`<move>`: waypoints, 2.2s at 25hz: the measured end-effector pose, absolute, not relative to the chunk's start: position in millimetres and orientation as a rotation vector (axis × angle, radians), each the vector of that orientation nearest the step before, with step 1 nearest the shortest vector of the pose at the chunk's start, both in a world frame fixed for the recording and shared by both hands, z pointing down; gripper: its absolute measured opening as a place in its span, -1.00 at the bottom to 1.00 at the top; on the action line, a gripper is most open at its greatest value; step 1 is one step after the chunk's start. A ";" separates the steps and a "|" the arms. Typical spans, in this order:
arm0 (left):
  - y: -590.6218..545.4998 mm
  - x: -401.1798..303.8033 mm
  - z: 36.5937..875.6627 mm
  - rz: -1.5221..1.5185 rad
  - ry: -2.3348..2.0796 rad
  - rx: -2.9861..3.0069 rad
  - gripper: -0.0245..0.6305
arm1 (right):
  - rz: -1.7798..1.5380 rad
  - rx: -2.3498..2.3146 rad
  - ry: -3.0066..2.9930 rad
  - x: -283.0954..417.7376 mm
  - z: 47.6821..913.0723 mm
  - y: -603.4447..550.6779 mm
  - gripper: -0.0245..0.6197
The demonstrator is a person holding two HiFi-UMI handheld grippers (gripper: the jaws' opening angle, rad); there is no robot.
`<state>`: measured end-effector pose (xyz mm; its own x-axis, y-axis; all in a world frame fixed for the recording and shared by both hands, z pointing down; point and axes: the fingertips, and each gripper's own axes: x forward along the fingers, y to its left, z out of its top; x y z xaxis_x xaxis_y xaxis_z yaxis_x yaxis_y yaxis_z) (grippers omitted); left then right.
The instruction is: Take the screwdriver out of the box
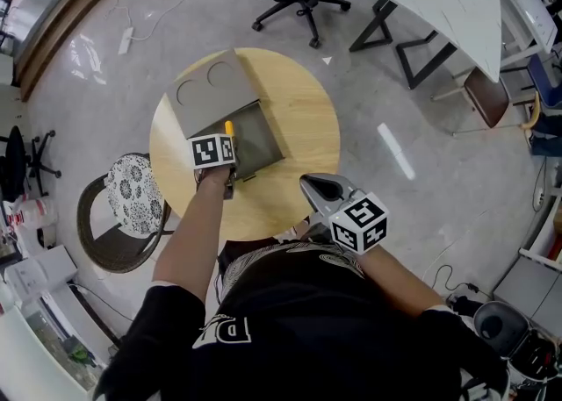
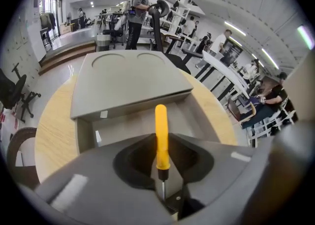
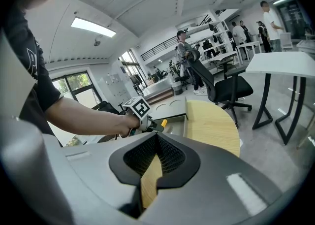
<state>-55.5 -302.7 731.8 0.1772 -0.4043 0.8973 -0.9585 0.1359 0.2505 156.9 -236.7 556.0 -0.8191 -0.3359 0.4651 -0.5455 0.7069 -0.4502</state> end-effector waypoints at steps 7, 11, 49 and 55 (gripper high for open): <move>-304.1 -54.6 688.5 0.603 -1.444 1.512 -0.51 | 0.806 0.625 -2.600 146.2 548.3 -233.8 -0.92; -304.6 -58.7 658.1 0.552 -1.483 1.555 -0.51 | 0.781 0.558 -2.627 133.5 540.2 -236.3 -0.92; -209.9 -77.4 476.7 0.143 -1.391 2.124 -0.51 | 0.529 0.696 -2.764 22.9 468.2 -211.5 -0.92; -198.5 -85.4 466.3 0.147 -1.376 2.172 -0.51 | 0.537 0.701 -2.750 9.5 469.1 -203.2 -0.92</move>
